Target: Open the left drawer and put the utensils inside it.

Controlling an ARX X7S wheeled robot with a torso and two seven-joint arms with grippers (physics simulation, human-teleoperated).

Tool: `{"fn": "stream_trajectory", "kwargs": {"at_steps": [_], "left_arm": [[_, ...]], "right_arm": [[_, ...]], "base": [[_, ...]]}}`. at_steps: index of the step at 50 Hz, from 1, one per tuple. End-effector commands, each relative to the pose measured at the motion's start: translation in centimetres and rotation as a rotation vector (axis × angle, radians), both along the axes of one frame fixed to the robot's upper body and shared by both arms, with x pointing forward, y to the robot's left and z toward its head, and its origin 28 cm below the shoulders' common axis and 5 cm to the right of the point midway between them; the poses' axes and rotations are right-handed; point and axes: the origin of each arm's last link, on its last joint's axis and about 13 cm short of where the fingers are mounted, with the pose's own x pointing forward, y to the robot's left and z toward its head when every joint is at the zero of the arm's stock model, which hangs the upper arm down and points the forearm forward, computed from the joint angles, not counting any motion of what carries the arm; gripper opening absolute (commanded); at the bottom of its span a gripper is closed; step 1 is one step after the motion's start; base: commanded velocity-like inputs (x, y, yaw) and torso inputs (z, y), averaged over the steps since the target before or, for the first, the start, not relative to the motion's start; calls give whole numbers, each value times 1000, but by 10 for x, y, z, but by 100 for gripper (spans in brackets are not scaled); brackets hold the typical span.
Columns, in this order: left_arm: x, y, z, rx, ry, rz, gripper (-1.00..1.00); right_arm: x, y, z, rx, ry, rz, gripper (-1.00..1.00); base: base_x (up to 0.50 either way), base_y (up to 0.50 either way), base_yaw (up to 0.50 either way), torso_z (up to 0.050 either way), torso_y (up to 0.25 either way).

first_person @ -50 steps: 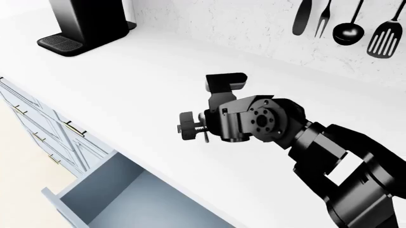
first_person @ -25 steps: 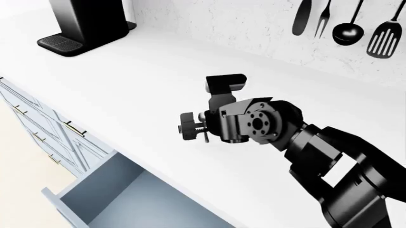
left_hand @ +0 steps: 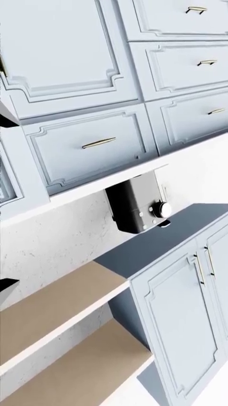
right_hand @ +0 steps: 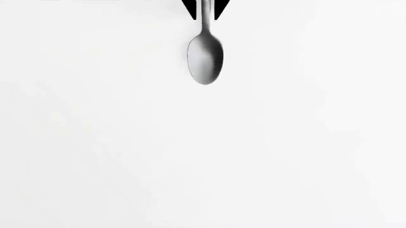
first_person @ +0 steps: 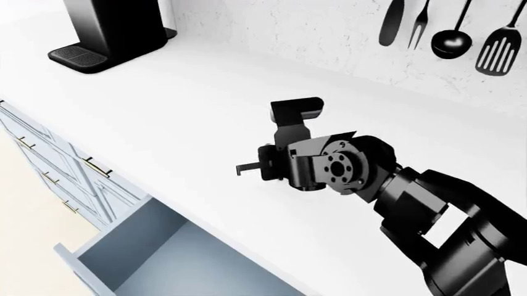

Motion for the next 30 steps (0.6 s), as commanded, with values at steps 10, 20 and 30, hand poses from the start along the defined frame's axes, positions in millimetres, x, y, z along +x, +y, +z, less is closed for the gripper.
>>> {"fn": "stream_trajectory", "kwargs": {"at_steps": [10,20,30], "left_arm": [[2,-2,-2,-6,2,-12,100],[3,-1,-3,-7,6,-9,100],[4,-2,-6,-15,13,-8,100]], "right_arm": [[-14,0,19,99,-62,108,-100],[-52,-8,51,27,-181,186,-100],[-109,-30,66,-29,-229,288,-100]], "base": [[0,0,0,0,0],[0,0,0,0,0],[0,0,0,0,0]]}}
